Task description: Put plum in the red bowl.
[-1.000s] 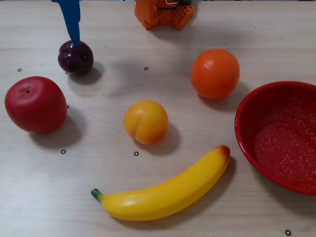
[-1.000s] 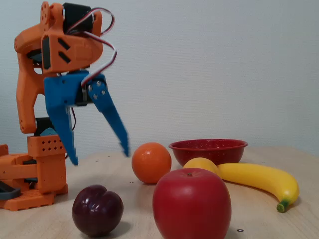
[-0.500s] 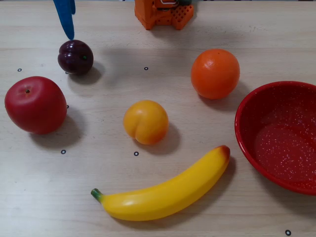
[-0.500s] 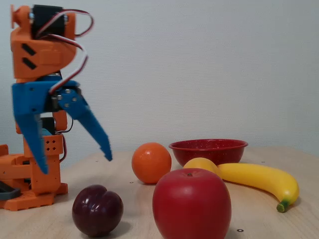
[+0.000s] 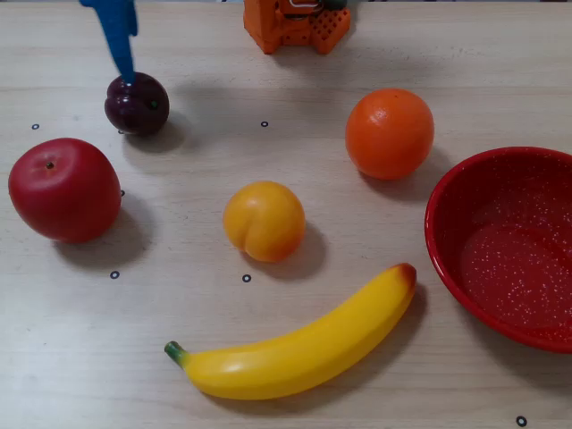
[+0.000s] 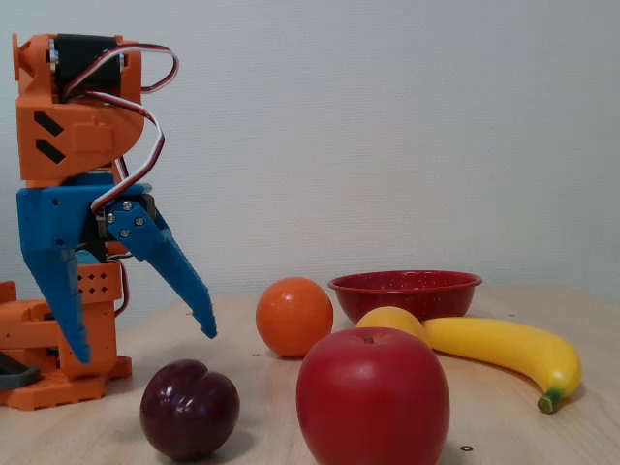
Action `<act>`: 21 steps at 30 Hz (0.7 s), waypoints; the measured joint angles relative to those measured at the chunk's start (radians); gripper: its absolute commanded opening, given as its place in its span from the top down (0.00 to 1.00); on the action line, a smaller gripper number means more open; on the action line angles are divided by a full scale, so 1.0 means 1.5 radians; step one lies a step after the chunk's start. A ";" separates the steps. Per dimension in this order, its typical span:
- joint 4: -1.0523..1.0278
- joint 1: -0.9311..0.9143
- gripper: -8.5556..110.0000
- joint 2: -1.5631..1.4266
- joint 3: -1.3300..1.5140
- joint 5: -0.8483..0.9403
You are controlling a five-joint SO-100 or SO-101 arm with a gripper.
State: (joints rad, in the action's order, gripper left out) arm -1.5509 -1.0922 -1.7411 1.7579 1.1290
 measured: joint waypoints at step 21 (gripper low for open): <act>0.043 0.014 0.59 0.080 0.001 -0.001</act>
State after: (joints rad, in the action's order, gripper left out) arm -1.4864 -1.0707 -1.6214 1.7595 1.1275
